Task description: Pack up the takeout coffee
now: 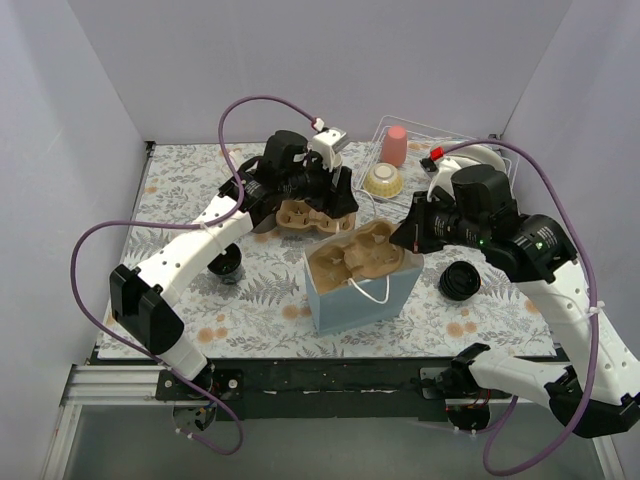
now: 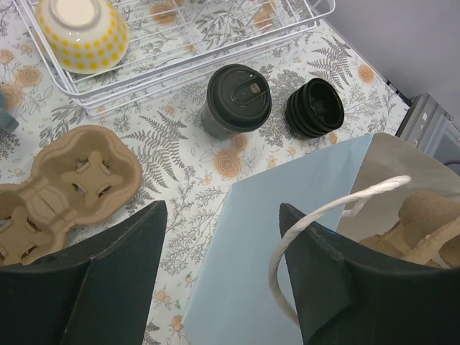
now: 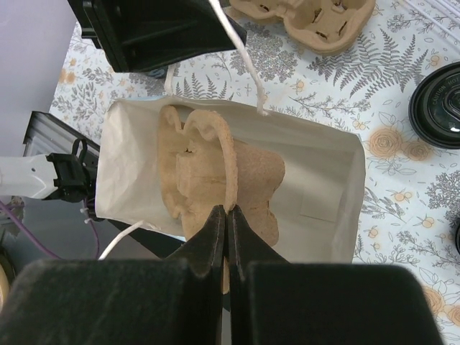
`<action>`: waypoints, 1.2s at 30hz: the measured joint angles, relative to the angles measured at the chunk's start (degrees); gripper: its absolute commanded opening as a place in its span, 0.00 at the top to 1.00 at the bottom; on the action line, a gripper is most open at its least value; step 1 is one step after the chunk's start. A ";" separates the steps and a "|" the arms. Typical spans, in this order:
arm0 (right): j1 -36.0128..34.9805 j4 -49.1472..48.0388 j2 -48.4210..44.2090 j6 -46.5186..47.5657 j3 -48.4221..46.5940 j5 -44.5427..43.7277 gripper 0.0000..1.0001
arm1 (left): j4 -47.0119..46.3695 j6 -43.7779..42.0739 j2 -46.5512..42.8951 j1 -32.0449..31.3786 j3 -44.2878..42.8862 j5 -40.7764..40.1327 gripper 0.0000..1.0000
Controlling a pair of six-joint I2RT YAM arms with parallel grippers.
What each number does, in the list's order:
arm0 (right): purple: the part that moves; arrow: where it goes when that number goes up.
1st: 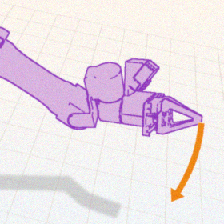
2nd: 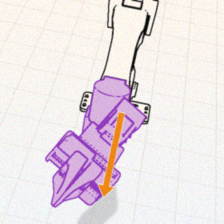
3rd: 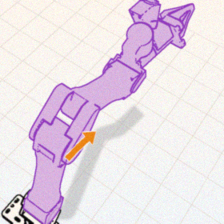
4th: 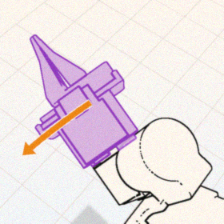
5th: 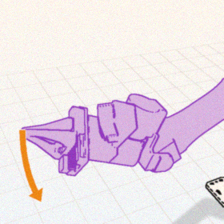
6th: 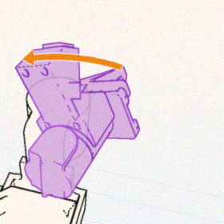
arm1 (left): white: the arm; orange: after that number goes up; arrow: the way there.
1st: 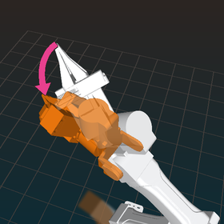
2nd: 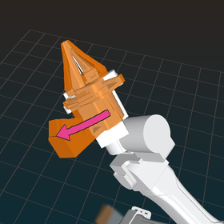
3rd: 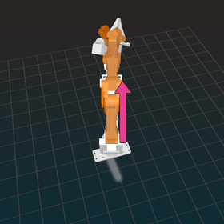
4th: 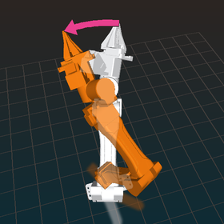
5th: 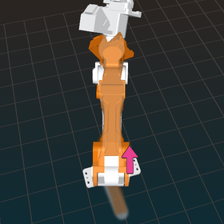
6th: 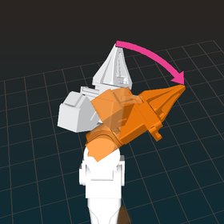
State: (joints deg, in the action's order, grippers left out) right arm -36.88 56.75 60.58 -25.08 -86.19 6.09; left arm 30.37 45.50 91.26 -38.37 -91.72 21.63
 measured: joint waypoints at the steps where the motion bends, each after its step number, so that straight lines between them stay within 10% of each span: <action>1: 0.13 -0.09 0.46 0.00 -0.35 0.09 0.99 | 0.00 0.04 -0.15 0.00 0.35 -0.02 0.38; 17: 3.96 0.02 3.02 1.05 -4.02 2.38 0.99 | -1.29 2.62 -1.75 0.00 2.34 1.49 0.80; 36: 4.92 -7.63 -2.89 -3.72 14.25 9.31 0.93 | -2.62 6.16 -3.19 -0.11 5.09 5.03 0.98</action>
State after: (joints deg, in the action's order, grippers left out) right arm -31.97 49.12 57.69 -28.80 -71.94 15.40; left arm 27.75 51.66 88.07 -38.48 -86.63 26.65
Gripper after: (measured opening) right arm 0.033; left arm 0.036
